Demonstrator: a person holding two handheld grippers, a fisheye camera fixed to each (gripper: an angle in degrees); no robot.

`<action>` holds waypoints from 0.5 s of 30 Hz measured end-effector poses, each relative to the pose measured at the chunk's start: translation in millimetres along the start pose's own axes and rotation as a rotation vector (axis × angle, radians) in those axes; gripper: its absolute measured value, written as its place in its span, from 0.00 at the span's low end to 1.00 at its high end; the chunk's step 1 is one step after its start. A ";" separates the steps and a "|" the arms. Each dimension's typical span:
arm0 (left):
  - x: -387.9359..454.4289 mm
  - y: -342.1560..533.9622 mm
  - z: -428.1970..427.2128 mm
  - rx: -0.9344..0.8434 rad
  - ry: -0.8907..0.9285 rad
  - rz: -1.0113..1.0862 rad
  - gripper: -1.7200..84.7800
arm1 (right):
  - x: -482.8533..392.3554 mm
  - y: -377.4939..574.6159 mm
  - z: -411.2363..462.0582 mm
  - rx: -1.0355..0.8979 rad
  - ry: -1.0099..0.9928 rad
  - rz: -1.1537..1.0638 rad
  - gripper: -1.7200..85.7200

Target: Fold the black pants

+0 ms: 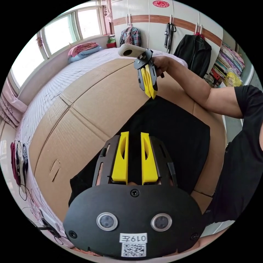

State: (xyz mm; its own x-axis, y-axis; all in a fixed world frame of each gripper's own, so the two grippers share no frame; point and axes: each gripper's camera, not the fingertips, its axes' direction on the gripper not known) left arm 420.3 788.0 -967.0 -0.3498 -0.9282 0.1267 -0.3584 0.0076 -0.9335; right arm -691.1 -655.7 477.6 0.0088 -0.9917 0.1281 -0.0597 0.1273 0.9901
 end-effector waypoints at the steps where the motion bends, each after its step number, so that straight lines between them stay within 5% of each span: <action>1: 3.4 1.3 -3.8 0.000 -0.013 -0.008 0.09 | -8.3 -10.7 2.1 -0.007 0.018 0.012 0.02; 6: 42.6 68.5 -89.3 0.128 -0.259 -0.183 0.06 | -103.2 -51.4 -29.1 0.104 0.380 0.063 0.02; 9: 86.4 133.0 -131.1 0.155 -0.386 -0.262 0.05 | -234.4 -90.1 -34.2 0.259 0.723 -0.086 0.01; 15: 197.2 201.2 -143.7 0.031 -0.460 -0.219 0.05 | -429.4 -142.7 54.5 0.727 1.130 -0.320 0.01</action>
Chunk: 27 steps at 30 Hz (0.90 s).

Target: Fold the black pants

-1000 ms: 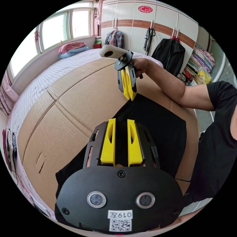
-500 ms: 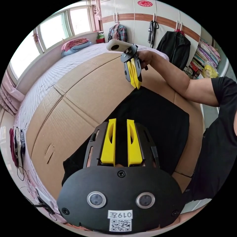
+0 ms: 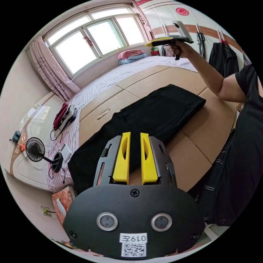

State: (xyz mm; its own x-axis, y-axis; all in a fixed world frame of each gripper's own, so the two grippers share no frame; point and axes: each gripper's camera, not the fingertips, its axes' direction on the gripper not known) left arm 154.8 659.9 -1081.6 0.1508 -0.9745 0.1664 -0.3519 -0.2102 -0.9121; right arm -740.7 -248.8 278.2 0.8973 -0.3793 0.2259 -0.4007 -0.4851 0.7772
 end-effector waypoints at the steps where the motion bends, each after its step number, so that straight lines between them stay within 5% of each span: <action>1: 10.0 3.3 -2.0 -0.016 -0.014 0.024 0.05 | -40.1 -9.4 0.2 0.040 0.021 0.008 0.01; 11: 115.7 12.6 0.0 -0.054 -0.137 0.338 0.04 | -355.0 -12.2 108.1 -0.373 -0.169 -0.024 0.02; 27: 165.7 27.1 -12.3 -0.072 -0.115 0.492 0.03 | -485.8 -10.7 164.5 -0.541 -0.091 0.092 0.10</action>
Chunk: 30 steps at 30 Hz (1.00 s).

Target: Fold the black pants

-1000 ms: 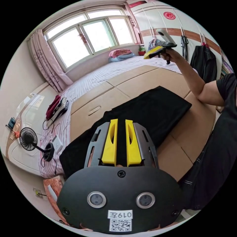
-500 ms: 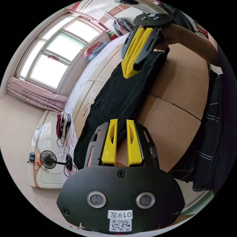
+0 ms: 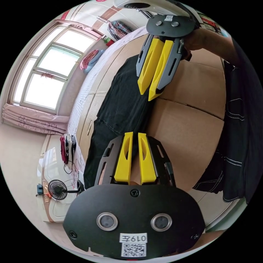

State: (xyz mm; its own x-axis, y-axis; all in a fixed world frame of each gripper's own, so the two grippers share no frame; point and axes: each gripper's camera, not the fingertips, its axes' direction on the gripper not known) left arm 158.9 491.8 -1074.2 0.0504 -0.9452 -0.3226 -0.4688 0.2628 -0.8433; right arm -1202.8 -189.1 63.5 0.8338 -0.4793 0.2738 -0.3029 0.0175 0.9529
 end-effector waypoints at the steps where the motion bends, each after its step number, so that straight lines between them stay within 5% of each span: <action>1: 1.5 -0.5 -0.9 -0.002 -0.001 0.006 0.03 | -6.3 0.1 1.2 -0.003 -0.006 0.004 0.10; 24: 17.8 9.7 -17.7 -0.019 0.065 -0.011 0.03 | -128.7 13.4 -39.7 -0.019 -0.016 -0.012 0.10; 30: 24.6 14.9 -20.2 -0.009 0.025 0.000 0.03 | -168.0 42.6 -94.6 0.026 0.207 -0.042 0.06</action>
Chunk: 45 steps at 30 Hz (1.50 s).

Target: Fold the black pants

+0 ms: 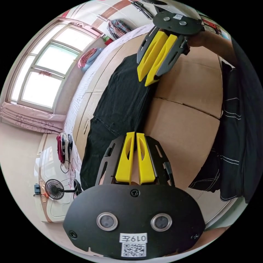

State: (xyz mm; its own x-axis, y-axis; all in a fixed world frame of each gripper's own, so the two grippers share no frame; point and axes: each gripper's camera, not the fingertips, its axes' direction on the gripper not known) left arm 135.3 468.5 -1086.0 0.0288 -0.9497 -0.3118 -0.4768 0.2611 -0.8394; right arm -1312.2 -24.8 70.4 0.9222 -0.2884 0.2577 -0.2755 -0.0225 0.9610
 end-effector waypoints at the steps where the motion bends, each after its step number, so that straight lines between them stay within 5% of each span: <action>1: 1.4 0.1 -0.2 -0.001 -0.008 0.005 0.03 | -3.9 11.7 -13.6 0.012 0.072 0.016 0.03; 34: -29.1 17.2 3.6 0.036 0.065 -0.046 0.03 | -155.9 72.6 -100.5 -0.276 0.660 -0.159 0.11; 45: -39.4 15.6 7.0 0.042 0.065 -0.036 0.03 | -208.2 26.6 -57.5 -0.417 0.889 -0.246 0.02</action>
State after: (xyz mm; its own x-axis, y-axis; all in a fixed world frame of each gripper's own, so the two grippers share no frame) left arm 132.9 511.2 -1089.9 -0.0122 -0.9674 -0.2531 -0.4395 0.2325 -0.8676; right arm -1495.9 89.7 48.2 0.8554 0.5001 -0.1347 -0.0902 0.4000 0.9121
